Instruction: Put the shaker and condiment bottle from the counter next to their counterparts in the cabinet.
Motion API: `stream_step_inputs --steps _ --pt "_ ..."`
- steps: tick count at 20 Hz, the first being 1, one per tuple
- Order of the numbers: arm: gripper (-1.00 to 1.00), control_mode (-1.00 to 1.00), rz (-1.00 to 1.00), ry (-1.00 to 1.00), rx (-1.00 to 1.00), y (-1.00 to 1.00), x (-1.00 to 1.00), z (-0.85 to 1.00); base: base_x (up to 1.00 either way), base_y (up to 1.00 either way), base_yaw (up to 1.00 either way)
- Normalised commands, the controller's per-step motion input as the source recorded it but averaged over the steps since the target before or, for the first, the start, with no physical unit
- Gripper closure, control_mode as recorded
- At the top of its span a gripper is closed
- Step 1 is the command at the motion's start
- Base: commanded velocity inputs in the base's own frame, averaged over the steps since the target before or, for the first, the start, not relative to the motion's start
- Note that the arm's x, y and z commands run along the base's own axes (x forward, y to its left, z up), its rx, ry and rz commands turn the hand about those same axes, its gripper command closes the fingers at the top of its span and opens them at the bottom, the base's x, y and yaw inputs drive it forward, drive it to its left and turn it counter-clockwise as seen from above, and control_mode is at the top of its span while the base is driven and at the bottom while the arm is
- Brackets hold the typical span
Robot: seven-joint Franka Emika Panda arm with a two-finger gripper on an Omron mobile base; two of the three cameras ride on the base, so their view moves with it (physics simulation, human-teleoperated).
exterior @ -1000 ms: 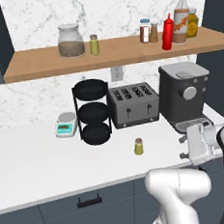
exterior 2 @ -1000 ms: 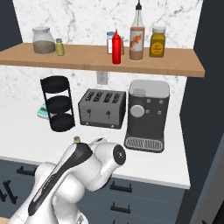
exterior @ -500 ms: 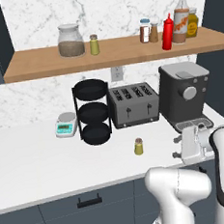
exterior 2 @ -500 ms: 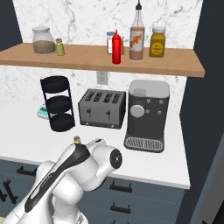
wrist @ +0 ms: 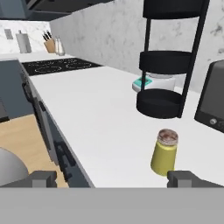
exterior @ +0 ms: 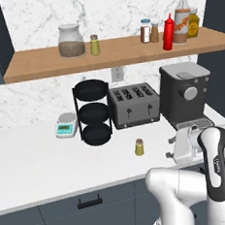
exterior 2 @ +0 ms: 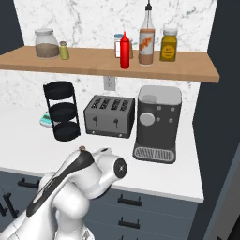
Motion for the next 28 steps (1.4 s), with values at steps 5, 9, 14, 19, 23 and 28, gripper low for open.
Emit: stream_step_inputs --steps 5,9,14,19,23,28 --pt "-1.0 -1.0 0.0 0.0 0.0 0.02 0.21 -0.02 0.0 0.0 0.0" --pt "-1.0 -1.0 0.0 0.0 0.03 0.11 0.22 -0.01 0.0 0.0 0.0" --pt "-1.0 -1.0 0.0 0.0 0.01 0.19 0.29 -0.06 0.0 0.0 0.0" --pt "-1.0 -1.0 0.0 0.0 -0.01 0.27 0.25 -0.21 0.0 0.0 0.0" --pt "-1.0 -1.0 0.0 0.0 0.0 0.13 0.13 -0.1 0.0 0.0 0.0" --pt "-1.0 -1.0 0.0 0.0 0.0 0.01 0.0 -0.1 0.0 0.0 0.0"
